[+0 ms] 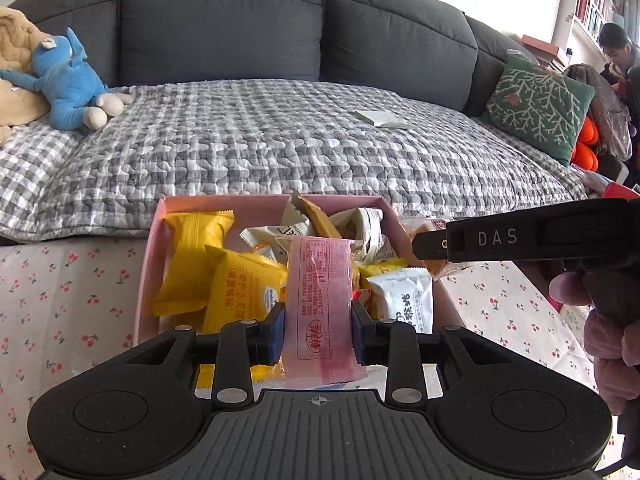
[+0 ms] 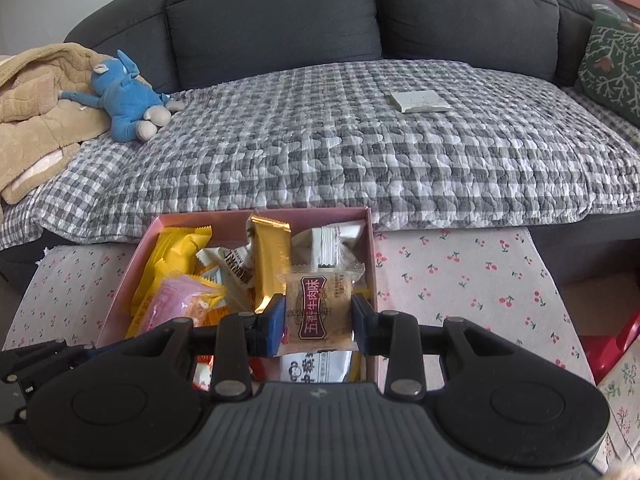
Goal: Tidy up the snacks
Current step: 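Carry the pink wafer pack and cake pack into the box and release both, then withdraw both open grippers from the box toward the remaining packs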
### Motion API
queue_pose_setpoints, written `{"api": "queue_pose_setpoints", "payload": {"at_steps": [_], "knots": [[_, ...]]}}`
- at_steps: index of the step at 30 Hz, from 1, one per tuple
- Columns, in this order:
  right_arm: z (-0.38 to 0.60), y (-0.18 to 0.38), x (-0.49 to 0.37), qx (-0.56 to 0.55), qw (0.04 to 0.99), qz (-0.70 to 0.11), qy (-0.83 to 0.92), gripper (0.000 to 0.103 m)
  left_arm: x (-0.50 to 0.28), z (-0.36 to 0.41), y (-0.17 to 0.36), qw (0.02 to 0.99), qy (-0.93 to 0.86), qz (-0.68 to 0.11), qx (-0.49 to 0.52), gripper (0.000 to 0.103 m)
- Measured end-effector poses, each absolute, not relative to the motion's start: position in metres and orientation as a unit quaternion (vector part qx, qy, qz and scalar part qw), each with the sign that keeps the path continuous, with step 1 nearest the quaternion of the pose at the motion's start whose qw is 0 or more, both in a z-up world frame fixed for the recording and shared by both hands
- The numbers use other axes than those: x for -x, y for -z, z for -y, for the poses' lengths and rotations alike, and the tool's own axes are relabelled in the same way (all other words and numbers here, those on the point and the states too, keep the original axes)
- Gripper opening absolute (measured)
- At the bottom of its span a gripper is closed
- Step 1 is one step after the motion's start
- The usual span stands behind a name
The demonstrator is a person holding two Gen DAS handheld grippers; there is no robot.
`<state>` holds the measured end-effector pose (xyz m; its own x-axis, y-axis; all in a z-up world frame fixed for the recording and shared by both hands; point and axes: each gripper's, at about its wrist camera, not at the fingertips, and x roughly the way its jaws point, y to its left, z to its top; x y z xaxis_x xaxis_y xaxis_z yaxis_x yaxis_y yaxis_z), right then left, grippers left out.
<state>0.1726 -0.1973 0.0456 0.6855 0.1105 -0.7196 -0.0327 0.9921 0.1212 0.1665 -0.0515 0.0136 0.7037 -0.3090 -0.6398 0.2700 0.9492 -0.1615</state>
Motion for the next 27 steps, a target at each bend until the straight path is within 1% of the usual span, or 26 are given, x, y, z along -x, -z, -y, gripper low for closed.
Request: {"api": "queue_pose_setpoints", "payload": {"at_steps": [7, 10, 11, 12, 13, 14, 15, 18, 23, 27], "knots": [[0.199, -0.034, -0.196, -0.057, 0.913, -0.403, -0.03, 0.032, -0.188, 0.063, -0.005, 0.923, 0.153, -0.351, 0.027, 0.03], [0.201, -0.035, -0.198, -0.068, 0.915, -0.398, -0.028, 0.033, -0.194, 0.065, -0.004, 0.923, 0.159, -0.35, 0.027, 0.033], [0.202, -0.036, -0.198, -0.074, 0.915, -0.396, -0.027, 0.039, -0.196, 0.066, -0.003, 0.921, 0.163, -0.352, 0.029, 0.036], [0.204, -0.037, -0.198, -0.079, 0.915, -0.395, -0.027, 0.047, -0.197, 0.065, -0.004, 0.921, 0.161, -0.354, 0.033, 0.044], [0.204, -0.038, -0.197, -0.08, 0.916, -0.393, -0.028, 0.048, -0.197, 0.065, -0.004, 0.922, 0.158, -0.352, 0.036, 0.05], [0.204, -0.039, -0.196, -0.079, 0.916, -0.393, -0.029, 0.049, -0.196, 0.064, -0.006, 0.923, 0.156, -0.349, 0.039, 0.061], [0.204, -0.04, -0.194, -0.077, 0.916, -0.393, -0.03, 0.05, -0.194, 0.064, -0.008, 0.925, 0.156, -0.345, 0.039, 0.065], [0.204, -0.042, -0.188, -0.077, 0.917, -0.39, -0.033, 0.057, -0.19, 0.065, -0.013, 0.926, 0.157, -0.341, 0.033, 0.067], [0.205, -0.048, -0.174, -0.077, 0.917, -0.389, -0.039, 0.063, -0.177, 0.066, -0.018, 0.925, 0.157, -0.345, 0.02, 0.071], [0.206, -0.052, -0.158, -0.067, 0.92, -0.385, -0.041, 0.073, -0.161, 0.061, -0.02, 0.926, 0.155, -0.345, 0.009, 0.074]]}}
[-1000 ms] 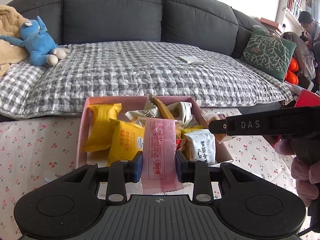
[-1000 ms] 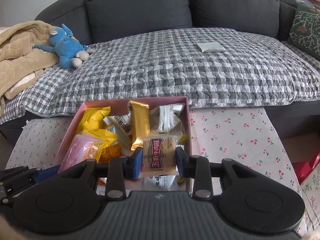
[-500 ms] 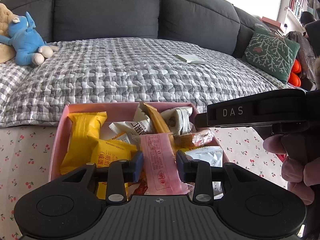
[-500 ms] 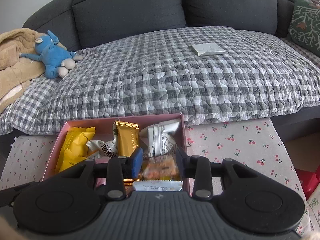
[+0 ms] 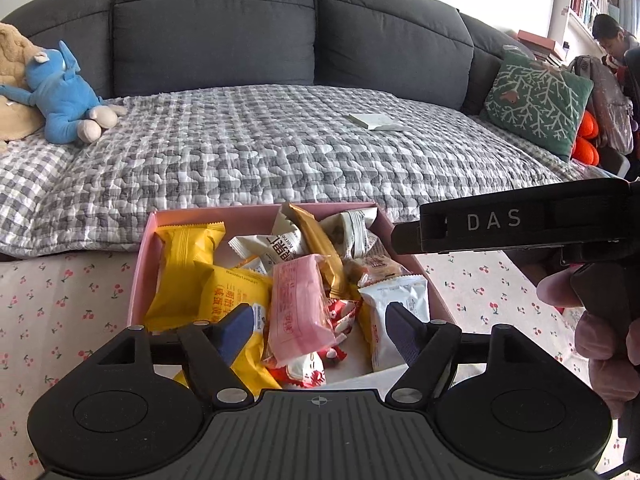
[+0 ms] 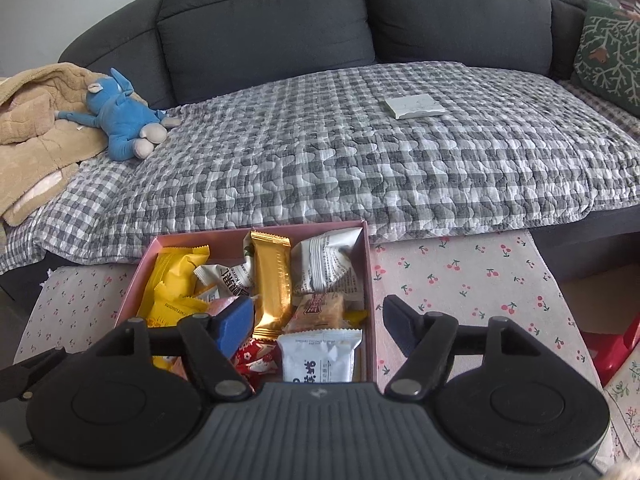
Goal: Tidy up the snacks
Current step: 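Withdraw both open grippers from the box toward the remaining packs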
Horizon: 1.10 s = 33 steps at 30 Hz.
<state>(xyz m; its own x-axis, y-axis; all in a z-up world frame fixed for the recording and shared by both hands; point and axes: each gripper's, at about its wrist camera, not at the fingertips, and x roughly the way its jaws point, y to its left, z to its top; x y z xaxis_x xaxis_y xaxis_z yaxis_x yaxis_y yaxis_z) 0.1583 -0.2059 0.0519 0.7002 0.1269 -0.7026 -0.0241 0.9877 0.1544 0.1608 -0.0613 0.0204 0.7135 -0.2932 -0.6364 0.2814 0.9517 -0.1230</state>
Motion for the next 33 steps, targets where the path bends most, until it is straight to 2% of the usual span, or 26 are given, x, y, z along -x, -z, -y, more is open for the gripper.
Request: {"api": "queue_pose_setpoints", "payload": {"at_steps": [13, 18, 27, 33], "knots": [[0.199, -0.048, -0.101, -0.022, 0.917, -0.393, -0.057, 0.088, -0.103, 0.035, -0.023, 0.923, 0.144, -0.356, -0.023, 0.082], [0.191, -0.039, -0.079, 0.008, 0.914, -0.399, -0.074, 0.093, -0.084, 0.015, -0.018, 0.92, 0.13, -0.367, -0.043, 0.088], [0.186, -0.017, -0.052, 0.05, 0.906, -0.404, -0.114, 0.097, -0.057, -0.023, 0.002, 0.92, 0.078, -0.379, -0.062, 0.096], [0.2, 0.005, -0.037, 0.051, 0.898, -0.421, -0.121, 0.097, -0.048, -0.038, 0.023, 0.918, 0.047, -0.388, -0.068, 0.096]]}}
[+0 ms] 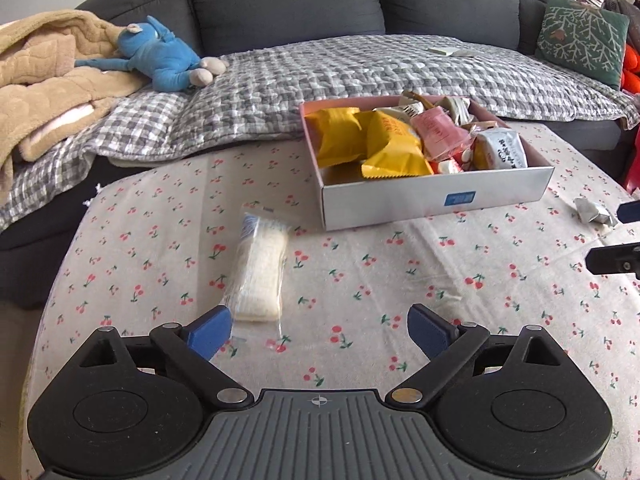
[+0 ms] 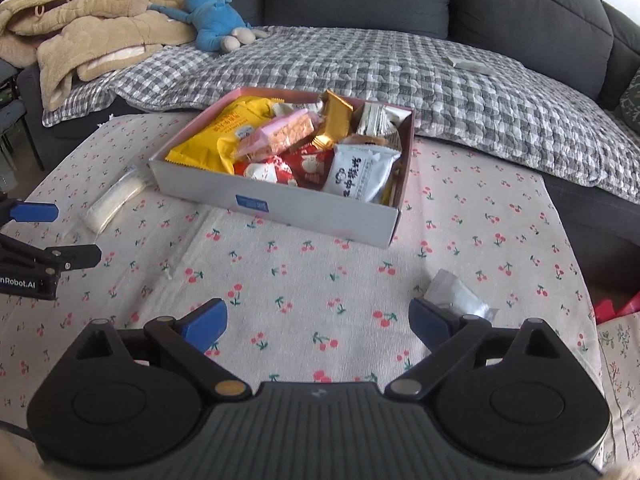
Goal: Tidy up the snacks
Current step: 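Withdraw both open grippers from the box toward the remaining packs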
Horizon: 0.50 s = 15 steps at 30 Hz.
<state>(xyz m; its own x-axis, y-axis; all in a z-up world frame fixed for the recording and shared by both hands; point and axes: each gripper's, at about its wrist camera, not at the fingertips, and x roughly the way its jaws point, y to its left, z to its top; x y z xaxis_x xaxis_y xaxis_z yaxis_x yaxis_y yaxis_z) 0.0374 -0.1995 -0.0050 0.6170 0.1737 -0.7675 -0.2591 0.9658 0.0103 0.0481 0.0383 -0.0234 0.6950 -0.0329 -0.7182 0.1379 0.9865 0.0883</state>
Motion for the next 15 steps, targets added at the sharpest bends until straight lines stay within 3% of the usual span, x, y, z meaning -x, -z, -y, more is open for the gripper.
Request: {"api": "queue_pose_setpoints", "payload": {"at_steps": [10, 15], "knots": [[0.233, 0.034, -0.039, 0.07, 0.887, -0.447, -0.095, 0.097, -0.057, -0.057, 0.057, 0.912, 0.034, -0.402, -0.082, 0.098], [0.245, 0.039, -0.049, 0.049, 0.891, -0.441, -0.091, 0.102, -0.072, -0.07, 0.061, 0.919, 0.032, -0.389, -0.061, 0.102]]}}
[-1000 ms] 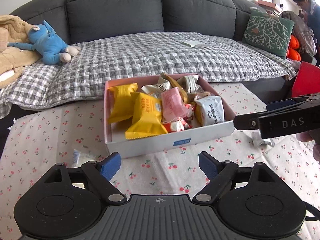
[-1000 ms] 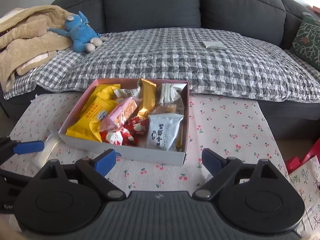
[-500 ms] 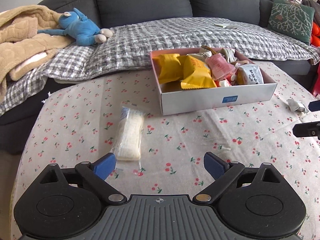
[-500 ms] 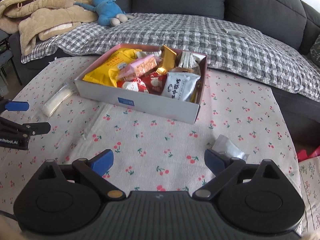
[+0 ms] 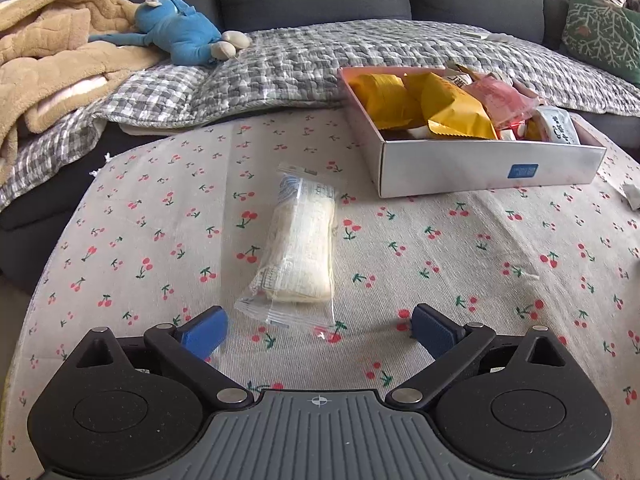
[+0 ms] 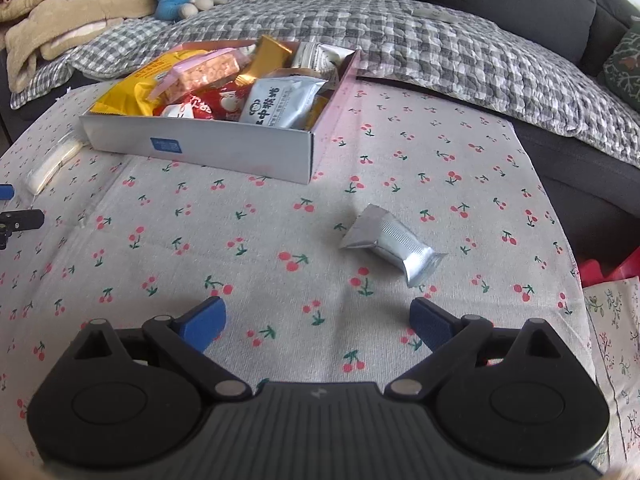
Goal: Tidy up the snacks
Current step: 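Withdraw both open grippers from the box toward the remaining packs, then grasp the white rice-cake pack with the left gripper while the right grasps the silver pack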
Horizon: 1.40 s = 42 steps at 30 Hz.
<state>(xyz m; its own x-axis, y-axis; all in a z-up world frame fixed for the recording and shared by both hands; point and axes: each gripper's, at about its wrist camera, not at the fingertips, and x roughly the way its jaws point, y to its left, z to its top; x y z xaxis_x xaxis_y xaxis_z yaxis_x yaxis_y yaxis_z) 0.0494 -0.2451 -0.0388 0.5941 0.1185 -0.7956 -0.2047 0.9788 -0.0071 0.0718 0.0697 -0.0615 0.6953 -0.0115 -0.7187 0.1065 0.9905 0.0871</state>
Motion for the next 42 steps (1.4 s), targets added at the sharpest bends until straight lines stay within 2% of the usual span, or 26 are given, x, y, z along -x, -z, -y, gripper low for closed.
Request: {"api": "queue_pose_setpoints", "payload": {"at_steps": [4, 16, 22, 25, 28, 30, 31, 32, 36, 38, 42], "knots": [[0.251, 0.041, -0.057, 0.039, 0.897, -0.431, -0.091, 0.103, -0.084, -0.08, 0.066, 0.921, 0.042, -0.386, -0.032, 0.103], [0.262, 0.043, -0.077, 0.025, 0.907, -0.413, -0.071, 0.103, -0.106, -0.074, 0.066, 0.922, 0.057, -0.381, -0.04, 0.101], [0.26, 0.044, -0.086, 0.02, 0.911, -0.407, -0.064, 0.101, -0.103, -0.065, 0.062, 0.923, 0.073, -0.374, -0.047, 0.086], [0.259, 0.043, -0.088, 0.016, 0.914, -0.402, -0.06, 0.096, -0.102, -0.062, 0.06, 0.923, 0.08, -0.373, -0.048, 0.076], [0.258, 0.042, -0.087, 0.016, 0.916, -0.395, -0.061, 0.083, -0.1, -0.059, 0.058, 0.923, 0.085, -0.371, -0.049, 0.063], [0.256, 0.04, -0.088, 0.017, 0.917, -0.392, -0.066, 0.069, -0.099, -0.056, 0.057, 0.923, 0.088, -0.371, -0.049, 0.053], [0.255, 0.039, -0.088, 0.019, 0.918, -0.391, -0.068, 0.065, -0.099, -0.055, 0.057, 0.923, 0.091, -0.371, -0.048, 0.05], [0.254, 0.039, -0.088, 0.02, 0.918, -0.39, -0.072, 0.056, -0.098, -0.053, 0.057, 0.923, 0.092, -0.371, -0.048, 0.047], [0.249, 0.036, -0.087, 0.025, 0.917, -0.389, -0.089, 0.029, -0.097, -0.05, 0.056, 0.922, 0.093, -0.373, -0.048, 0.043], [0.245, 0.036, -0.085, 0.033, 0.915, -0.389, -0.1, 0.019, -0.097, -0.049, 0.055, 0.921, 0.092, -0.377, -0.045, 0.042], [0.238, 0.035, -0.081, 0.043, 0.911, -0.391, -0.125, 0.011, -0.095, -0.05, 0.052, 0.917, 0.092, -0.387, -0.029, 0.041]]}}
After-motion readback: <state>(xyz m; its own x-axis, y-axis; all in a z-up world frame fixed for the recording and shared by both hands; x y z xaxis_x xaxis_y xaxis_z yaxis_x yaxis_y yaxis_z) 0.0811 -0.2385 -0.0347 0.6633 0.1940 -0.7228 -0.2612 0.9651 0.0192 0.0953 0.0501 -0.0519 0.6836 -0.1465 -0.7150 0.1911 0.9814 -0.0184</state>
